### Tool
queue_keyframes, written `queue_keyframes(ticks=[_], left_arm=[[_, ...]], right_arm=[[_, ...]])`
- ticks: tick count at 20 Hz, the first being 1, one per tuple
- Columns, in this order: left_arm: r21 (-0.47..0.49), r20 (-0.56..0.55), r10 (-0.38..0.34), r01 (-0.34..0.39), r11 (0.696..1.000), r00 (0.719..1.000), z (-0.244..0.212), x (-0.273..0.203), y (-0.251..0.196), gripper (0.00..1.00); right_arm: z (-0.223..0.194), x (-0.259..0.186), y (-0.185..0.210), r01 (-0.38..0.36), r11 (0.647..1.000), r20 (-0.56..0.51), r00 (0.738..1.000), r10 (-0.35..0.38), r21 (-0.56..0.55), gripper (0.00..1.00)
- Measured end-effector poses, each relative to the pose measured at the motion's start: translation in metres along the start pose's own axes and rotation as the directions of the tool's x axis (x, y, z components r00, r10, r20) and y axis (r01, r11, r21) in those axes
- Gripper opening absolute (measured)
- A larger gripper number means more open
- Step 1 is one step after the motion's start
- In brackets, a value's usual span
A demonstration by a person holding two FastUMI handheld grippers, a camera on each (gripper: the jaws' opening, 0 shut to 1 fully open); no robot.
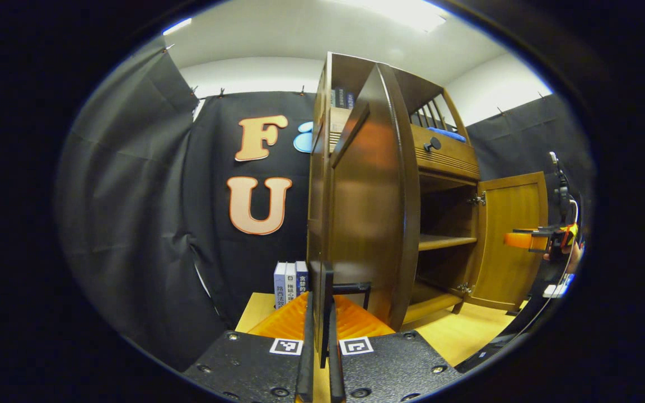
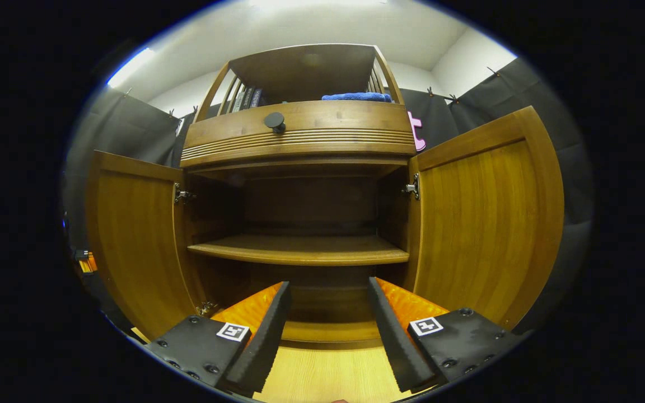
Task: Open the right door of the double-door shoe cabinet with the right hand, and open the left door with the left hand.
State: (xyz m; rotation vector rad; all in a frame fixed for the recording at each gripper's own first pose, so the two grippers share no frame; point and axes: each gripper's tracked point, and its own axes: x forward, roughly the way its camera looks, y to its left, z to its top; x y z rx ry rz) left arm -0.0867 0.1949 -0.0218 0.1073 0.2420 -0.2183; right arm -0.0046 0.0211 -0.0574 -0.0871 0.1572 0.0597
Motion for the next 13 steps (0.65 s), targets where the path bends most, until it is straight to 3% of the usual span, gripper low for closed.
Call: queue_keyframes(ticks=[4, 9, 11, 13], left_arm=[[-0.015, -0.031, -0.033, 0.033, 0.999, 0.999, -0.006, -0.018, 0.007, 0.12], [-0.015, -0.024, 0.071, -0.071, 0.997, 0.997, 0.0, -0.07, -0.004, 0.08], [-0.01, 0.002, 0.12, -0.12, 0.993, 0.993, 0.016, -0.086, -0.015, 0.0], [-0.011, 0.028, 0.182, -0.182, 0.983, 0.983, 0.036, -0.097, -0.027, 0.14]], right_arm=[[-0.001, -0.008, 0.021, -0.006, 1.0, -0.002, 1.0, 0.006, -0.017, 0.89], [-0.004, -0.009, 0.035, -0.056, 0.998, 0.01, 0.998, 0.056, -0.016, 0.88], [-0.005, -0.007, 0.031, -0.077, 0.997, 0.007, 0.997, 0.077, -0.006, 0.88], [-0.001, -0.007, 0.02, -0.086, 0.996, 0.011, 0.996, 0.086, 0.001, 0.9]])
